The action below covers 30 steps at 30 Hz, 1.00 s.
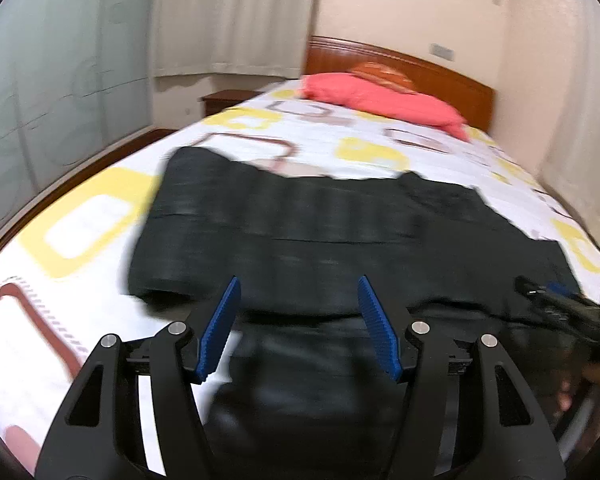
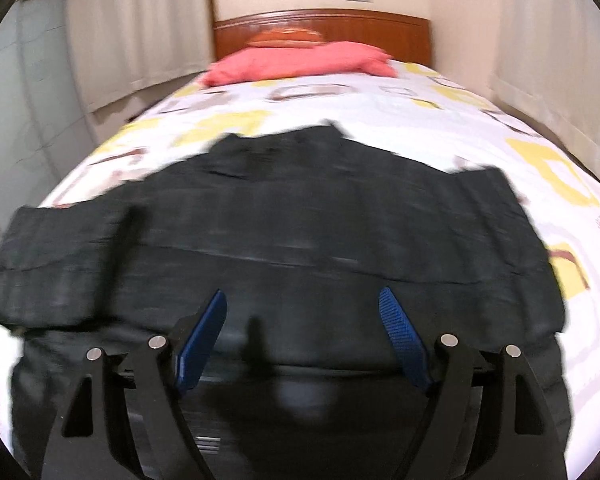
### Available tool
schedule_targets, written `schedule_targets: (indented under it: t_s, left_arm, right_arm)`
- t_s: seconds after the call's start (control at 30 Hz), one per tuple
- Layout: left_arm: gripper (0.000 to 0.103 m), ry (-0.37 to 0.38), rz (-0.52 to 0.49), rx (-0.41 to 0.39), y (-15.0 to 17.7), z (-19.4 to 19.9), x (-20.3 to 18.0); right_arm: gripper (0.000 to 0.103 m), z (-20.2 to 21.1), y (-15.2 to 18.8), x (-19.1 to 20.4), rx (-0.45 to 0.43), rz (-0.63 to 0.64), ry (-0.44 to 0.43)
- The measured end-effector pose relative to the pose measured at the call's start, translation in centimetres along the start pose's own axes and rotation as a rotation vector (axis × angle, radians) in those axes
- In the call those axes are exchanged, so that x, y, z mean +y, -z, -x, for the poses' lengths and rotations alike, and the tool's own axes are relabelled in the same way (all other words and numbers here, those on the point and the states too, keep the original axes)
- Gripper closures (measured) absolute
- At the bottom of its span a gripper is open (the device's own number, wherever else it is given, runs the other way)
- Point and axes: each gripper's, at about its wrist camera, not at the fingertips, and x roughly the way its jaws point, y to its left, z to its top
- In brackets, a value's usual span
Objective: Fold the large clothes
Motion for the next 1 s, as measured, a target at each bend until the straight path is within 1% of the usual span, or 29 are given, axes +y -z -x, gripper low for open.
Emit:
schedule_targets:
  t_s: [0.07, 0.1, 0.13, 0.17, 0.27, 0.37, 0.4, 0.43, 0.47, 0.5, 0.53, 0.6, 0.77, 0.87, 1.0]
  left_arm:
    - [0.042, -0.045, 0.038, 0.003, -0.4, -0.3, 2.9]
    - [0.042, -0.061, 0.051, 0.0, -0.6, -0.3, 4.1]
    - [0.042, -0.078, 0.058, -0.002, -0.7, -0.4, 5.0]
    - [0.042, -0.104, 0.068, 0.0, -0.9, -0.7, 6.3]
    - [0.042, -0.138, 0.084, 0.002, -1.3, -1.2, 8.7]
    - [0.042, -0.154, 0.088, 0.006, -1.4, -1.6, 10.1]
    - [0.042, -0.157, 0.091, 0.007, -1.4, -1.8, 10.6]
    - [0.042, -0.158, 0.093, 0.008, -1.4, -1.9, 10.8]
    - [0.042, -0.159, 0.094, 0.01, -1.4, -2.0, 10.9]
    - [0.042, -0.159, 0.094, 0.012, -1.4, -2.1, 11.0]
    - [0.042, -0.157, 0.094, 0.013, -1.4, -2.2, 11.1]
    - [0.042, -0.153, 0.092, 0.012, -1.3, -2.2, 11.2]
    - [0.041, -0.135, 0.099, 0.002, -1.6, -1.6, 10.9]
    - [0.041, -0.117, 0.101, -0.005, -1.7, -1.1, 10.4]
    - [0.041, -0.104, 0.081, -0.004, -1.5, -0.8, 9.2]
  right_arm:
    - [0.025, 0.0, -0.7, 3.3, 0.007, 0.013, -0.063]
    - [0.025, -0.1, -0.9, 4.4, 0.01, 0.018, -0.081]
    - [0.025, -0.5, -1.4, 6.4, 0.014, 0.029, -0.107]
    - [0.025, -0.8, -1.6, 7.6, 0.016, 0.036, -0.117]
    - [0.025, -2.1, -2.0, 10.9, 0.032, 0.059, -0.137]
    - [0.026, -3.8, -1.7, 12.6, 0.075, 0.056, -0.158]
    - [0.034, -4.7, -1.6, 13.1, 0.096, 0.058, -0.158]
    - [0.043, -5.1, -1.4, 13.4, 0.108, 0.058, -0.159]
    - [0.059, -5.5, -1.1, 13.5, 0.121, 0.058, -0.163]
    - [0.072, -5.9, -0.9, 13.7, 0.132, 0.054, -0.176]
    - [0.073, -5.9, -0.7, 13.8, 0.135, 0.049, -0.187]
    - [0.083, -5.6, -0.7, 13.8, 0.124, 0.046, -0.192]
    - [0.086, -2.9, -1.3, 12.8, 0.044, 0.045, -0.192]
    - [0.086, -0.9, -2.0, 11.2, -0.021, 0.062, -0.157]
    - [0.086, 0.9, -2.6, 8.1, -0.067, 0.054, -0.113]
